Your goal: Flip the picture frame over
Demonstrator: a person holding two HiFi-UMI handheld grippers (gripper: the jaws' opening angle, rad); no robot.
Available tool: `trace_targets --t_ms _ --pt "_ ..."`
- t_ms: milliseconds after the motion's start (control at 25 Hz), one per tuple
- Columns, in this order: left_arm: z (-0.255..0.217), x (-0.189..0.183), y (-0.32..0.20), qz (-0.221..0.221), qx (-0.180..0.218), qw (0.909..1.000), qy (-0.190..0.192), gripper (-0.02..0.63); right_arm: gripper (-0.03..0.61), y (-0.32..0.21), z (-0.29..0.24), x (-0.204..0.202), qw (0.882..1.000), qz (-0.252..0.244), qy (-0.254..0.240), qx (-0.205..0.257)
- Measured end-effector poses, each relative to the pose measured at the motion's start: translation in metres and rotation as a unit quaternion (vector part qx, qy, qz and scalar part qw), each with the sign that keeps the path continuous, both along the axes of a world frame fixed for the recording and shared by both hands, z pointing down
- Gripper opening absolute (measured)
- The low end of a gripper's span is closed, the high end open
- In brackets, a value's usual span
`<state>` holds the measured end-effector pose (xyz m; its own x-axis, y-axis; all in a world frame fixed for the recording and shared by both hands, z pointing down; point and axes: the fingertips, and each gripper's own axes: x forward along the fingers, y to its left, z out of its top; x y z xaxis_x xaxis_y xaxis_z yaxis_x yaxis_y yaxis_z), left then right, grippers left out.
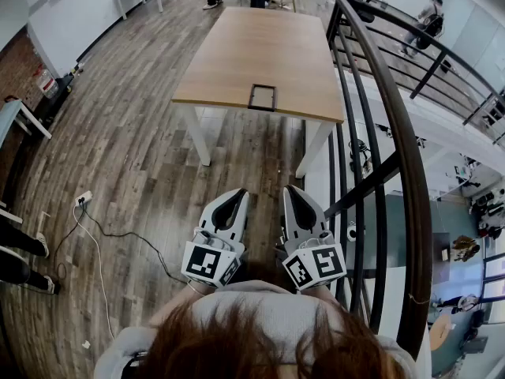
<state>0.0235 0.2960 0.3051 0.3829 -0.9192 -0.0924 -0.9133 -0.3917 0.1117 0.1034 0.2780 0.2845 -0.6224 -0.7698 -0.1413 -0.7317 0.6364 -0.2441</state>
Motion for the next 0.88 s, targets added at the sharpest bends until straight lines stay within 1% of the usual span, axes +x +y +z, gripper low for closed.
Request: trace_targets --t_ms 160,360,600,760,880 --pt "0.005 -0.003 -0.013 -0.003 -0.002 1.0000 0.004 0.006 0.015 -0.015 0.004 -0.003 1.000 -0.004 -0.003 -0.002" --pt "0.014 -0.010 -0.055 0.004 -0.004 0.9999 0.014 0.006 0.015 -0.054 0.013 -0.008 1.000 0.000 0.002 -0.005" --pt "0.014 -0.025 -0.130 0.019 0.003 0.9997 0.014 0.006 0.015 -0.127 0.016 -0.018 1.000 0.023 0.004 -0.003" --pt "0.011 -0.045 -0.191 0.028 -0.001 0.9995 0.015 0.006 0.015 -0.185 0.015 -0.041 1.000 0.027 0.011 -0.007" --pt "0.002 -0.062 -0.239 0.034 0.006 0.9993 0.012 0.006 0.015 -0.230 0.006 -0.059 0.999 0.032 0.009 0.000"
